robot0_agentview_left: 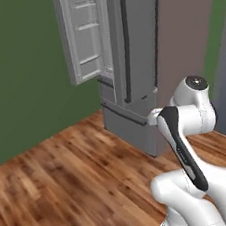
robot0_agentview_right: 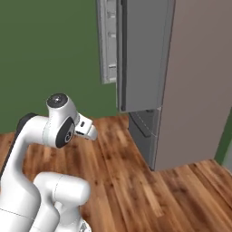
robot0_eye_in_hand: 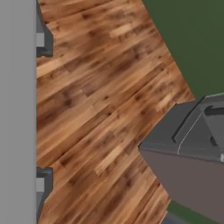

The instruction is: Take a sugar cube from the saucer and place it inside the coffee. Then, grab milk from the fridge and place it next to the coffee on the counter to sweeten the coffee.

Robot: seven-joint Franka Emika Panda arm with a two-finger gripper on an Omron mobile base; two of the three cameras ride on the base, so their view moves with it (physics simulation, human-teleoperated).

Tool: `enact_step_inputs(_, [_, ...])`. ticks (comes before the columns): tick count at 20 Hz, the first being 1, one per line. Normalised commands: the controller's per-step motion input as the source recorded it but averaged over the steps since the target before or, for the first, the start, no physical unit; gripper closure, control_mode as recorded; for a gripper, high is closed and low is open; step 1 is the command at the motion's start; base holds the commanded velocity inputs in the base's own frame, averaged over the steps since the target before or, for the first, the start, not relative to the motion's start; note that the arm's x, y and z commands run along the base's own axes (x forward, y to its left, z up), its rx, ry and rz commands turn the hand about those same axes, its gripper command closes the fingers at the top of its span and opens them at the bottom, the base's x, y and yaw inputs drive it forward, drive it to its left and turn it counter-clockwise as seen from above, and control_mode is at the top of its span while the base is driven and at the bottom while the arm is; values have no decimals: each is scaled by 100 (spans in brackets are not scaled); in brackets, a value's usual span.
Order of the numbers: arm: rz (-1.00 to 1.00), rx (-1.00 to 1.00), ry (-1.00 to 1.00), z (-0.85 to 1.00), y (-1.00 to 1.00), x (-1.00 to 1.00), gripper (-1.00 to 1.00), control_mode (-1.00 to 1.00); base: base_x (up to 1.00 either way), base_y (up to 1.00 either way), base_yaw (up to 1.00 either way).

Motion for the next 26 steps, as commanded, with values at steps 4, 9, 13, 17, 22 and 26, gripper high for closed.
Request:
enact_step_inputs(4, [0,0,0,0,0,0,-100,100,100,49,1])
enact_step_inputs(9, [0,0,0,0,0,0,-100,100,100,45,0])
enact_step_inputs(13, [0,0,0,0,0,0,-100,100,100,47,-13])
enact_step_inputs(17, [0,0,0,0,0,0,-100,100,100,48,-33])
enact_step_inputs(22, [0,0,0,0,0,0,-100,100,100,54,-52])
enact_step_inputs(26, [0,0,0,0,0,0,-100,100,100,54,-55])
